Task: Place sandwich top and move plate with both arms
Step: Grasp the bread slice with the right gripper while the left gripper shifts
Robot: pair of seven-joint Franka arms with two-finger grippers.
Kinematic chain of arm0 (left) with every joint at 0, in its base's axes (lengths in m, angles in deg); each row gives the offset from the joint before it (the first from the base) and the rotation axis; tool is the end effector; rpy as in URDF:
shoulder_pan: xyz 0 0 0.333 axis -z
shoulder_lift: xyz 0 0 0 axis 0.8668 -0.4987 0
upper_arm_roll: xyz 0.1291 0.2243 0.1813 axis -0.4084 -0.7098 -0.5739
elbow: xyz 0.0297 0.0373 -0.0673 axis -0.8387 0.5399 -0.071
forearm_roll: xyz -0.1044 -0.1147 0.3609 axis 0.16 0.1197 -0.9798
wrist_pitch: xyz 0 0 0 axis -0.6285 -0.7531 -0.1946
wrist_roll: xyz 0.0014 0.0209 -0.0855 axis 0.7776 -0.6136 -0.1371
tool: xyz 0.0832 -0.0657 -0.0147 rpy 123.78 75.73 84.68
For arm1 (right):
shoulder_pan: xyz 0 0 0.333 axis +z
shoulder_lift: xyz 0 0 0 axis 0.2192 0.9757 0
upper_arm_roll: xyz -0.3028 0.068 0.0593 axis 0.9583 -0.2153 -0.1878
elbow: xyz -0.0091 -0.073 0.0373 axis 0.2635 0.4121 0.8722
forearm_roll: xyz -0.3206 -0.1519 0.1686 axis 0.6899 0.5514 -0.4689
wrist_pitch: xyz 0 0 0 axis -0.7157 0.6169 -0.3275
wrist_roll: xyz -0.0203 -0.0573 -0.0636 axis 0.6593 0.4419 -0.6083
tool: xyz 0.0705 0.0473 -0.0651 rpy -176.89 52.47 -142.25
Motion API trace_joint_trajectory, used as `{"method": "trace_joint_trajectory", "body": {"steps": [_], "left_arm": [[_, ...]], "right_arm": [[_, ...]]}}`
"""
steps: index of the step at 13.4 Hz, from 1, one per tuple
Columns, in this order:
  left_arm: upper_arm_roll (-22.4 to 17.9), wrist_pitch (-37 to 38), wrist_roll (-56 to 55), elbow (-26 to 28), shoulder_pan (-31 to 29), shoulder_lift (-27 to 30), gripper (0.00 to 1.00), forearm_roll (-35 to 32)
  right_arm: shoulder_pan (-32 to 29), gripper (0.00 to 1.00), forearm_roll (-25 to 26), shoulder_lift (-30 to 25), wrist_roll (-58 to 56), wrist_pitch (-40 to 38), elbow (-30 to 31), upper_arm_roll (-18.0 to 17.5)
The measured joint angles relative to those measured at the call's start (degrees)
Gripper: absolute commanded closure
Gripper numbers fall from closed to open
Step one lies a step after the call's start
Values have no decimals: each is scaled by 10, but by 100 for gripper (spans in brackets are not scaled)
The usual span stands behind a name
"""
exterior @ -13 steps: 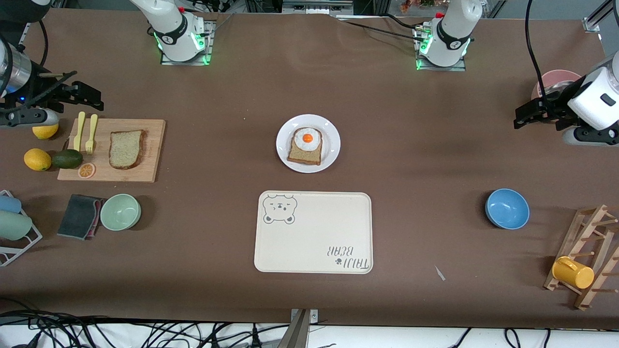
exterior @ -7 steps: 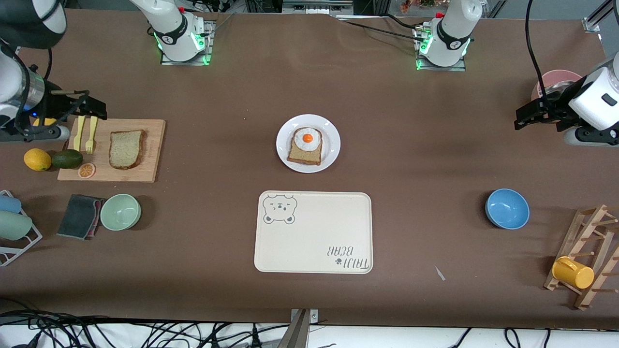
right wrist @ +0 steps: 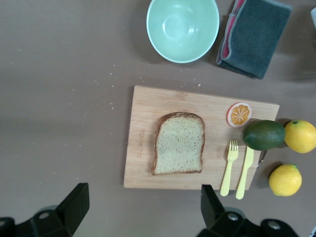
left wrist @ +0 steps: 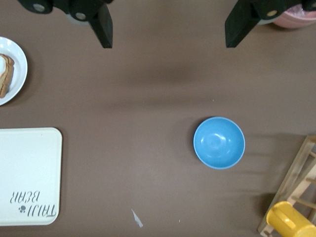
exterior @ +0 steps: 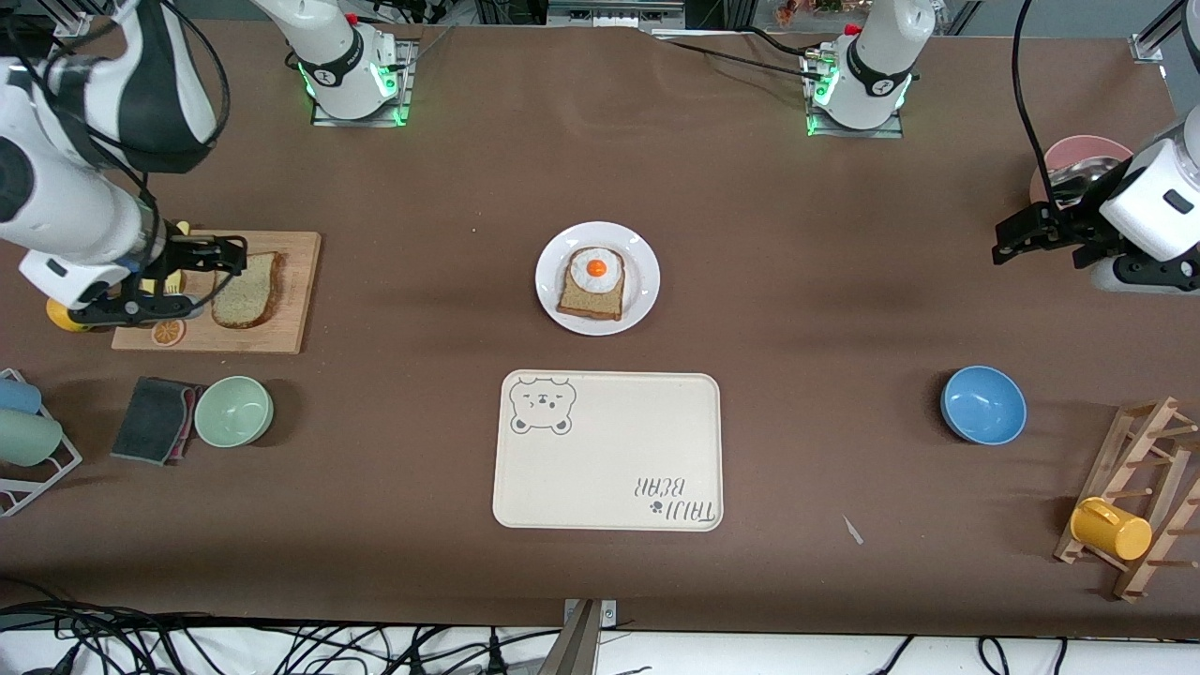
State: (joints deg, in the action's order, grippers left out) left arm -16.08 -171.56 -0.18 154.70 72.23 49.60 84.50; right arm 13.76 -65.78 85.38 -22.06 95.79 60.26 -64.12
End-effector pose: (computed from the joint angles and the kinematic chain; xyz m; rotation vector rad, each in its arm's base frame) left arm 0.5843 -0.0196 0.5833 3.1204 -0.0372 -0.0566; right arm 0.5614 0.0094 0.4142 2.9346 0.1788 -0.2835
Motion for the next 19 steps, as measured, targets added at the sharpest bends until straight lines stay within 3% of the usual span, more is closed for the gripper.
{"method": "trace_joint_trajectory", "body": {"steps": [3, 6, 12, 19], "left_arm": [[0, -34, 0, 6, 0, -25, 0, 0], [0, -53, 0, 10, -1, -51, 0, -1], [1, -71, 0, 11, -1, -81, 0, -1], [20, -91, 0, 15, -1, -98, 0, 4]], "right_arm": [[-1, 1, 26, 2, 22, 130, 110, 2], [-1, 33, 78, 14, 57, 216, 183, 6], [-3, 40, 105, 106, 67, 297, 198, 45], [-3, 71, 118, 127, 69, 309, 196, 50]]}}
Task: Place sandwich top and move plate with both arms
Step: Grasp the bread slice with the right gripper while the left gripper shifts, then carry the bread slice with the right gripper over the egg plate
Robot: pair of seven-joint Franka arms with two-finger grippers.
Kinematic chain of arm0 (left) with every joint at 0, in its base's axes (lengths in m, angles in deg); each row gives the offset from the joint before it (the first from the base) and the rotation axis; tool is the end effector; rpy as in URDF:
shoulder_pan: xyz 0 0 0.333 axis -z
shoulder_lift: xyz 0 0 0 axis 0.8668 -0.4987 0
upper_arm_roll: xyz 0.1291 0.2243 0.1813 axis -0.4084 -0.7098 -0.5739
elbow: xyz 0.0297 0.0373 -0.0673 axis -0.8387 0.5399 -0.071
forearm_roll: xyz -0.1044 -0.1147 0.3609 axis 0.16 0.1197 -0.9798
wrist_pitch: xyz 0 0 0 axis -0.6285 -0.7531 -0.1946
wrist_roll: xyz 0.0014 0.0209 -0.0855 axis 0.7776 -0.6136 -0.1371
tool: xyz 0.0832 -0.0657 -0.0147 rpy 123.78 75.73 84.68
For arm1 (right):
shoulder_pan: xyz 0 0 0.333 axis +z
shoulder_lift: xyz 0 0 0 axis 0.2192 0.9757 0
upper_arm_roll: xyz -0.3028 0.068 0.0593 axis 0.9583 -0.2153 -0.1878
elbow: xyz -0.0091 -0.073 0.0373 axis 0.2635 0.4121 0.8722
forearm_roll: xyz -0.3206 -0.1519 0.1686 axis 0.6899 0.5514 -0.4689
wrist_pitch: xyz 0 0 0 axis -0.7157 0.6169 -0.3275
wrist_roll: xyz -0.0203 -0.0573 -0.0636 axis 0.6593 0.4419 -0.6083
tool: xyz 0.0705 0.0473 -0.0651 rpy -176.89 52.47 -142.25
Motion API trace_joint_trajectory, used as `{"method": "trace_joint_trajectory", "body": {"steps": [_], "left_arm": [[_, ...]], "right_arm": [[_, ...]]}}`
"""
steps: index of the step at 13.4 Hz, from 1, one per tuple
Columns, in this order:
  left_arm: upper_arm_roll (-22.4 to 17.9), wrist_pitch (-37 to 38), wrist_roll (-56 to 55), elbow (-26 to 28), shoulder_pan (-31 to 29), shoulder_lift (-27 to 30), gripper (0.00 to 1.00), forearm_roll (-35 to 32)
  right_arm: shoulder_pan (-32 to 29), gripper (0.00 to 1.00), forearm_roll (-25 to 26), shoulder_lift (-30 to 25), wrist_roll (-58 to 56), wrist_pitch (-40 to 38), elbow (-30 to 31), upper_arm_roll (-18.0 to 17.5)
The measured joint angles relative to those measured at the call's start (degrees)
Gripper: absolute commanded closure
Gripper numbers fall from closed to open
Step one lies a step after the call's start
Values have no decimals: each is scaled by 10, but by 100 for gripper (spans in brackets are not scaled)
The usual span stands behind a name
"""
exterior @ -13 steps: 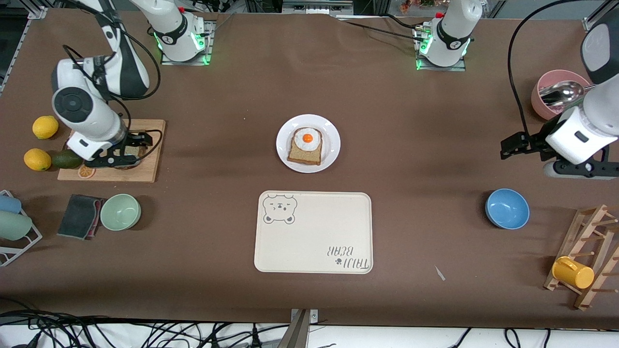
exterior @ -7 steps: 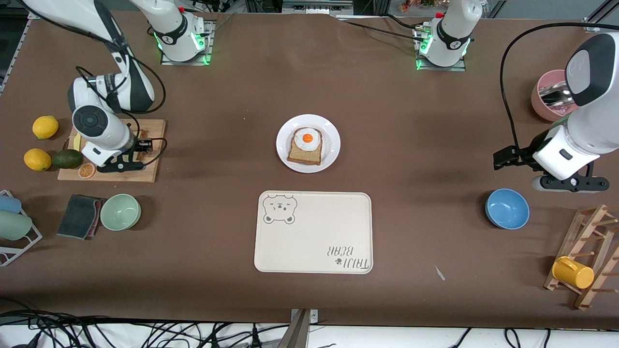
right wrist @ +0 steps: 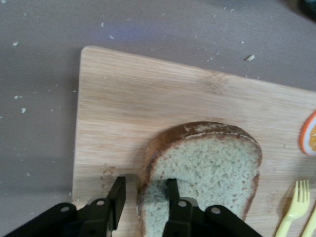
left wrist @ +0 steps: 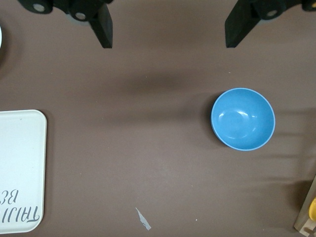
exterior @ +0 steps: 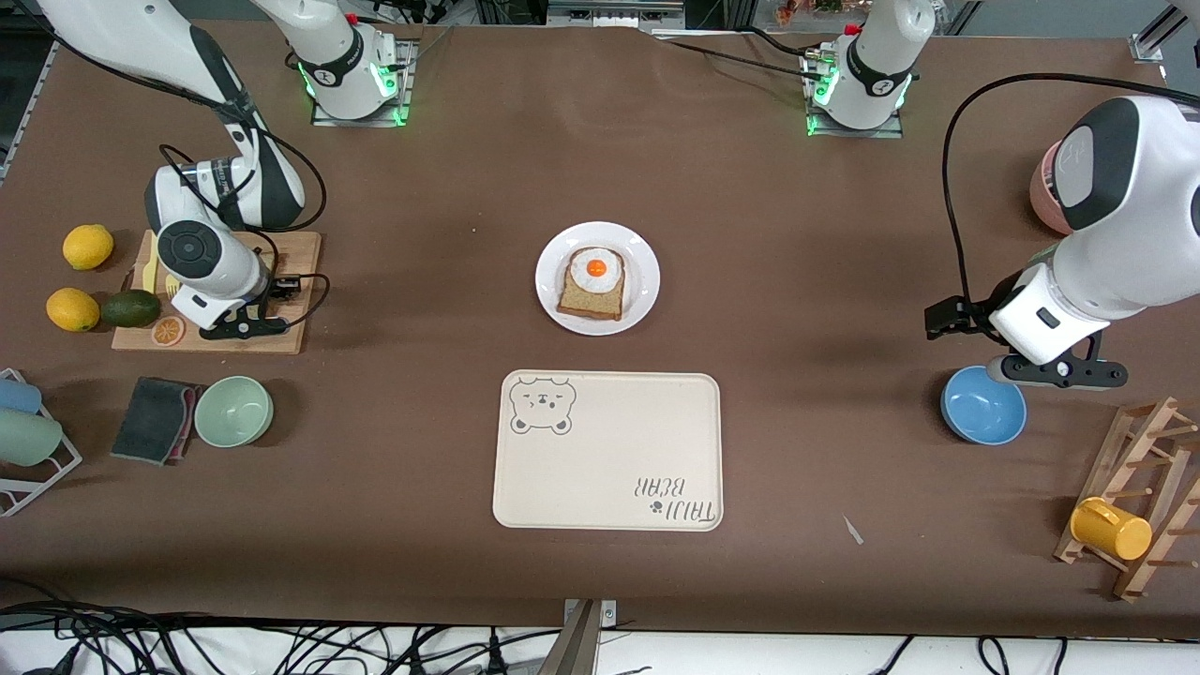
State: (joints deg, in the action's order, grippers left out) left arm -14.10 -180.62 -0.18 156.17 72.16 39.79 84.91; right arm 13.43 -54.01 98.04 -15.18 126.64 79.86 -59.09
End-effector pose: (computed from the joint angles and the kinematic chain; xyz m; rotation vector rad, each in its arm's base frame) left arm 0.6320 -0.0461 0.4803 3.1371 -0.0819 -0.1150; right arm 0.5078 -0.0291 0.1928 2.8467 0.2336 -0.3031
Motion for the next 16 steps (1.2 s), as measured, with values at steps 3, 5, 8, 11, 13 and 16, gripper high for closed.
{"method": "trace_joint_trajectory", "body": {"steps": [3, 5, 8, 11, 13, 16], "left_arm": [[-4, 6, 0, 11, -2, 21, 0, -2], [-5, 24, 0, 28, -3, 48, 0, -6], [-5, 72, 0, 38, -8, 91, 0, -24], [-7, 120, 0, 41, -17, 127, 0, -28], [-10, 143, 0, 40, -19, 148, 0, -43], [-11, 166, 0, 40, -19, 176, 0, -55]], "right_arm": [[0, 100, 4, 0, 1, -14, -2, 0], [1, 100, 4, 0, 6, -31, -5, -1], [2, 100, 4, 0, 15, -79, -15, -5], [3, 100, 4, 1, 15, -120, -44, -8], [7, 100, 4, 1, 15, -132, -61, -11], [50, 100, -27, 4, 15, -225, -136, -19]]}}
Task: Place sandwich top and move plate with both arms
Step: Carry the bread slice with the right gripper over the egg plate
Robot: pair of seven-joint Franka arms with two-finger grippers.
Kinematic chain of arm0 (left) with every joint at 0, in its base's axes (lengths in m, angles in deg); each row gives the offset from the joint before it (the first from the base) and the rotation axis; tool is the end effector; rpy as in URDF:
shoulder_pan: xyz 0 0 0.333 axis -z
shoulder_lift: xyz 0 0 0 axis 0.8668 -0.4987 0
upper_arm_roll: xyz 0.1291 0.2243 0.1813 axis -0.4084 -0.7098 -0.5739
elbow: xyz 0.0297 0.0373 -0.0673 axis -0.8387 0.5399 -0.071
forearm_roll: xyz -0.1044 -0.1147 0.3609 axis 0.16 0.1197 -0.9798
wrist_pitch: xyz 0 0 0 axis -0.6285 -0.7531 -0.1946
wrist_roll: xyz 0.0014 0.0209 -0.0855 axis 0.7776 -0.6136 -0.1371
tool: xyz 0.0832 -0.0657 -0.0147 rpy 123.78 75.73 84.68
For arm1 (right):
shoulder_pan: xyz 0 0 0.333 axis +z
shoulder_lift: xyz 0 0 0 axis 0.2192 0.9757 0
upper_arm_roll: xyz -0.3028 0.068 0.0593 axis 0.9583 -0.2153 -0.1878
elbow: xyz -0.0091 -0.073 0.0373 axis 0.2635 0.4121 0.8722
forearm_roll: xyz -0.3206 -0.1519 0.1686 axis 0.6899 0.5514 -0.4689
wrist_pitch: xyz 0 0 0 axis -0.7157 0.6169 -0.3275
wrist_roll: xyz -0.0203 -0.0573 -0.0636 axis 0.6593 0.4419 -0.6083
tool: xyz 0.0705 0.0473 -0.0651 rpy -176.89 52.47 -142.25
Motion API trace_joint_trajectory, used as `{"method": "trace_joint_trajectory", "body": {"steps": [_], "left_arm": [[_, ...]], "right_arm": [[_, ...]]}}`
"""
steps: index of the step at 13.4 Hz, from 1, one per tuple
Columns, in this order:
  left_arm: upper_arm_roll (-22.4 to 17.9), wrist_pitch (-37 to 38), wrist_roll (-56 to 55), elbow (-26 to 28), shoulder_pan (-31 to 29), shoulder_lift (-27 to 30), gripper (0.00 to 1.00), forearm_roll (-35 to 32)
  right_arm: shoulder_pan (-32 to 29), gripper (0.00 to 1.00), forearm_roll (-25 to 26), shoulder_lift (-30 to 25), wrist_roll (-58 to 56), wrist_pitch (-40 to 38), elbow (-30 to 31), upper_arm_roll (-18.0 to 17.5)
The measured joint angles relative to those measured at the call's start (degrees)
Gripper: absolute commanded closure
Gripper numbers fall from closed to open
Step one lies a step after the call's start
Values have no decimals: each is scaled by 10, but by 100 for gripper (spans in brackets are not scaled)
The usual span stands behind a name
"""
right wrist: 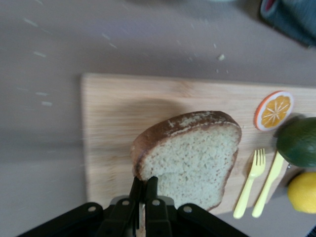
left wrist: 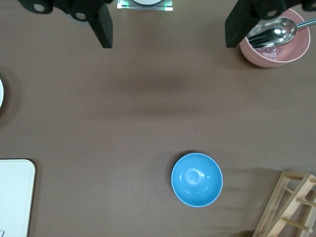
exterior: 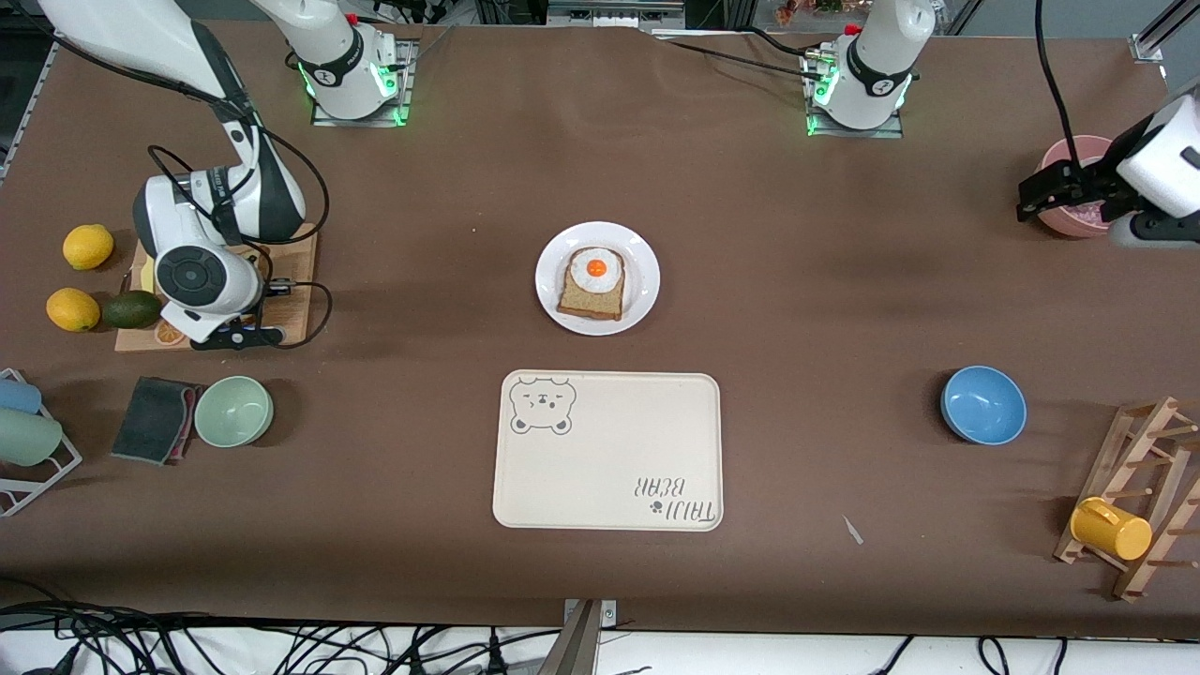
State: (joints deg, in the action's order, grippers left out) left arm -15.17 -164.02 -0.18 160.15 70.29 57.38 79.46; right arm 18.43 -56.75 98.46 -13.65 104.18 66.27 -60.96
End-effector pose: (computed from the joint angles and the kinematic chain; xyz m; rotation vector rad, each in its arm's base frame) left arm 0.5298 0.0075 0.6030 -3.0938 0.0106 0.2008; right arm 0.5511 0.0182 0.2533 2.7522 0.1923 -0.4844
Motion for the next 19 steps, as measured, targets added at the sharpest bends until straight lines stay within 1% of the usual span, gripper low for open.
{"method": "trace_joint_trajectory", "body": {"steps": [1, 3, 4, 6, 8, 10, 12, 14, 16, 18, 19], "left_arm": [[0, 1, 0, 0, 0, 4, 0, -7], [0, 1, 0, 0, 0, 8, 0, -32], [0, 1, 0, 0, 0, 8, 0, -41], [0, 1, 0, 0, 0, 8, 0, -43], [1, 1, 0, 1, 1, 7, 0, -43], [2, -1, 0, 1, 1, 5, 0, -42], [2, -8, 0, 2, 1, 2, 0, -41], [0, -9, 0, 2, 1, 1, 0, -40], [-2, -9, 0, 2, 1, 1, 0, -34], [-2, -9, 0, 2, 1, 1, 0, -32], [-2, -9, 0, 2, 1, 0, 0, -32]], "right_arm": [[23, 100, -27, 6, 1, -48, -41, -2], [61, 100, -103, 33, 15, -132, -134, -4], [75, 100, -135, 51, 32, -156, -176, -5], [100, 100, -168, 89, 78, -183, -237, -7], [145, 100, -190, 113, 145, -185, -267, -11], [207, 100, -208, 126, 228, -184, -291, -14], [260, 100, -243, 135, 315, -184, -319, -15], [297, 100, -285, 144, 385, -174, -347, -15], [325, 100, -334, 156, 449, -115, -364, -15], [358, 100, -349, 174, 506, -50, -369, -15], [374, 100, -349, 185, 524, -36, -370, -15]]}}
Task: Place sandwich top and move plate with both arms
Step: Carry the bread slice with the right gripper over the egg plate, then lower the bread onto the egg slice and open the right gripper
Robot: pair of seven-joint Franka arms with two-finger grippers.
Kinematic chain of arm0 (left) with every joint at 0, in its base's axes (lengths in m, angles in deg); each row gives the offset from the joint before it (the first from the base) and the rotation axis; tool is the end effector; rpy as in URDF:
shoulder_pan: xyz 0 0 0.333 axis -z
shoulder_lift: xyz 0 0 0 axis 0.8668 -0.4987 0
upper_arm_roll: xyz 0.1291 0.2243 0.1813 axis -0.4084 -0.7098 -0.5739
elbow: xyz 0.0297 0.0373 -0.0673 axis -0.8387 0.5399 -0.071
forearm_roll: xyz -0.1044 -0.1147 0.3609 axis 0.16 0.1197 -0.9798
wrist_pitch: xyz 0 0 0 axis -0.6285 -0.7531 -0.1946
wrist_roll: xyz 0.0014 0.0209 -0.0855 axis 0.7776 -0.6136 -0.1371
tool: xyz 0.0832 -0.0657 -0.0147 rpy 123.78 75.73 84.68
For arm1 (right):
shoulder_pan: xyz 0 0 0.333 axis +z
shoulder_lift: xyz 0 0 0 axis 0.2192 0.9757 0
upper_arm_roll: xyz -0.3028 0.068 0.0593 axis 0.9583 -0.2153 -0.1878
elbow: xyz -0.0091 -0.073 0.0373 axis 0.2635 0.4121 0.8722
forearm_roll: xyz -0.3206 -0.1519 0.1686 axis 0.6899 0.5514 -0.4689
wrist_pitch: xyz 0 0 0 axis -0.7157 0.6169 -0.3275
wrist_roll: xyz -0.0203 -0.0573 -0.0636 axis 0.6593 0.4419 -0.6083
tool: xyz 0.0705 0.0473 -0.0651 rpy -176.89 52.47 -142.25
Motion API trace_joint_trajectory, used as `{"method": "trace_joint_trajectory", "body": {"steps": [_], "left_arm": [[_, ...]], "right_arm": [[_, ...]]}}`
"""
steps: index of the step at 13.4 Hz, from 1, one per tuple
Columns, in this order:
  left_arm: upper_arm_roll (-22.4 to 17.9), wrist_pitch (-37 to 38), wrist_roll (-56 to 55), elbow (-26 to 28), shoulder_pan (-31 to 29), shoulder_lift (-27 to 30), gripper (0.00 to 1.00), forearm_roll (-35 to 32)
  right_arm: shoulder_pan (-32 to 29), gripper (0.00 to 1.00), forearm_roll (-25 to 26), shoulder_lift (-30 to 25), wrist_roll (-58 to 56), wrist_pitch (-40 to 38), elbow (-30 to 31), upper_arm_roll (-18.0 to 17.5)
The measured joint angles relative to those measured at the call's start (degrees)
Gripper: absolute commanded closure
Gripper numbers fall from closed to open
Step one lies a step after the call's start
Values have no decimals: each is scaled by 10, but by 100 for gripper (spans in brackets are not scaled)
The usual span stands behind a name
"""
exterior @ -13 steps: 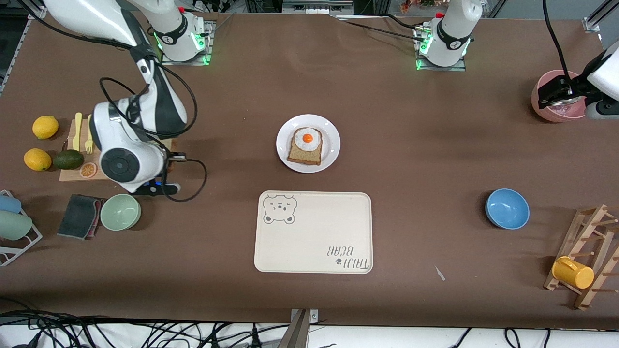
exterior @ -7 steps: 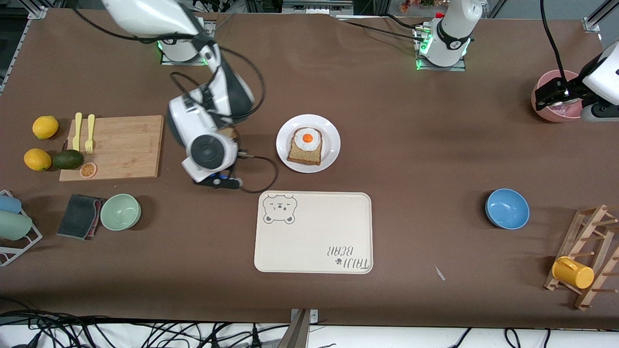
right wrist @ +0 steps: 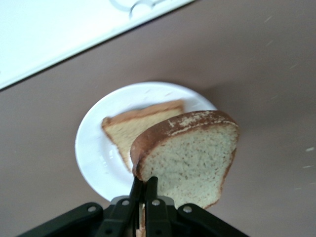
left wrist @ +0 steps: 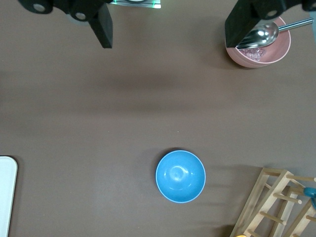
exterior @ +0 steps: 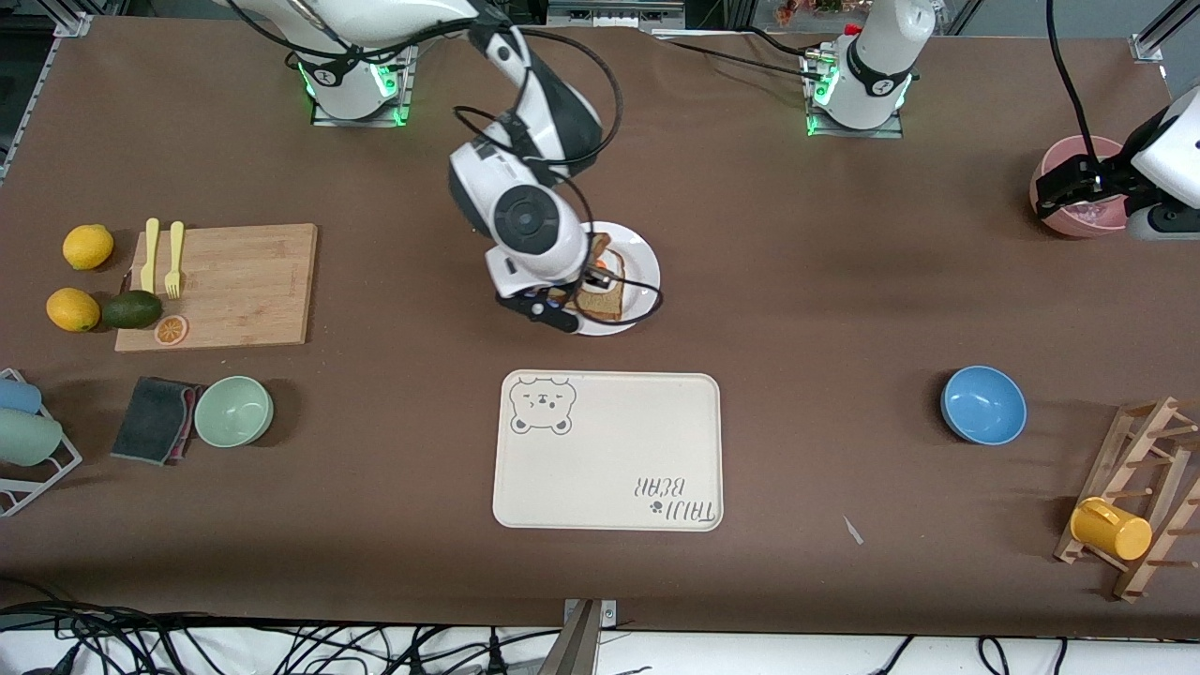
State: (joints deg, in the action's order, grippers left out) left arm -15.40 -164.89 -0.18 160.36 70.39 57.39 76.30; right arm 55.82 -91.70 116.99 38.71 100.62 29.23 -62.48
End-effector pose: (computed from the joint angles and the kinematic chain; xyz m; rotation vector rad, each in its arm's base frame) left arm 0.5313 0.0150 0.6029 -3.0401 0.0061 0.1800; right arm 0.5088 0.4984 0.3099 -3.0067 0.6297 0.3924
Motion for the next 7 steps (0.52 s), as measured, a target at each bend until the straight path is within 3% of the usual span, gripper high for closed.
{"method": "trace_joint_trajectory", "body": {"steps": [4, 5, 6, 7], "left_arm": [[0, 0, 0, 1, 0, -5, 0, 3], [0, -1, 0, 1, 0, -6, 0, 3], [0, -1, 0, 1, 0, -6, 0, 3], [0, -1, 0, 1, 0, -6, 0, 3]], "right_arm": [[26, 100, 13, 33, 11, 7, -1, 1], [28, 90, 17, 38, 11, 8, -1, 1], [28, 31, 18, 42, 11, 13, -2, 1], [29, 0, 18, 47, 11, 16, -5, 2]]}}
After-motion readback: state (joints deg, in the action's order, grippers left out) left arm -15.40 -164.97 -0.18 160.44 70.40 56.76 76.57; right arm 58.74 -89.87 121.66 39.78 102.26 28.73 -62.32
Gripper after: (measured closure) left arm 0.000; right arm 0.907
